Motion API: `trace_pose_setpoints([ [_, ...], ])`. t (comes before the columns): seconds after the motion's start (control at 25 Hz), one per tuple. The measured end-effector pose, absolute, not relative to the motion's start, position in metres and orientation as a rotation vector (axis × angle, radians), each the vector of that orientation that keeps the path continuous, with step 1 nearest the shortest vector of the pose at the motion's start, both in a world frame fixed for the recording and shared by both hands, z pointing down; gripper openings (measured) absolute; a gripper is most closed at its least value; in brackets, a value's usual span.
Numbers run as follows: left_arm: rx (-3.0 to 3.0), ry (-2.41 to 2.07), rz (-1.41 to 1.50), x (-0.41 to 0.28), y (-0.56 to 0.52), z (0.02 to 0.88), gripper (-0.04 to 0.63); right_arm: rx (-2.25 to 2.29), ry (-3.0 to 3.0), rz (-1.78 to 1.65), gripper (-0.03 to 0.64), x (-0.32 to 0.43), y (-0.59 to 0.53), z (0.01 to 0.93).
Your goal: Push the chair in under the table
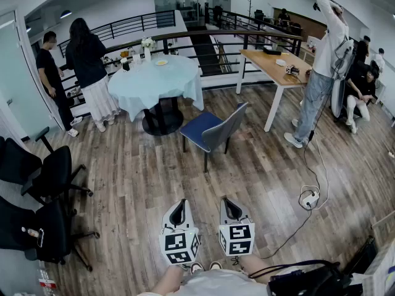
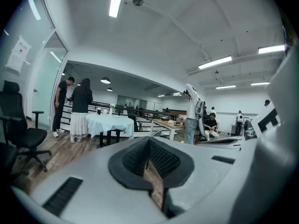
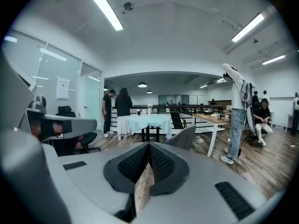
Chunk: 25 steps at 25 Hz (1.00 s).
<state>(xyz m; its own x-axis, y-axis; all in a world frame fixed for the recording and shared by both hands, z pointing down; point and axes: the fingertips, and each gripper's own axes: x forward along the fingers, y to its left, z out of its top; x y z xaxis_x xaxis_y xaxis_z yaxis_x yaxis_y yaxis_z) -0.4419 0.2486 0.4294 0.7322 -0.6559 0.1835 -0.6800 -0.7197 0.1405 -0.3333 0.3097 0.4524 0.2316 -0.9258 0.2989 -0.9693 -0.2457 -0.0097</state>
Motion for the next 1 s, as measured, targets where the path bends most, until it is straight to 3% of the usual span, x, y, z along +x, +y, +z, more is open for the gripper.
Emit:
trace_pose_setpoints([
  [1.0,2.734,-0.984,0.237,-0.452,0.208,0.456,-0.003,2.438,-1.613,0.468,0.017,-0.330,0.299,0.478],
])
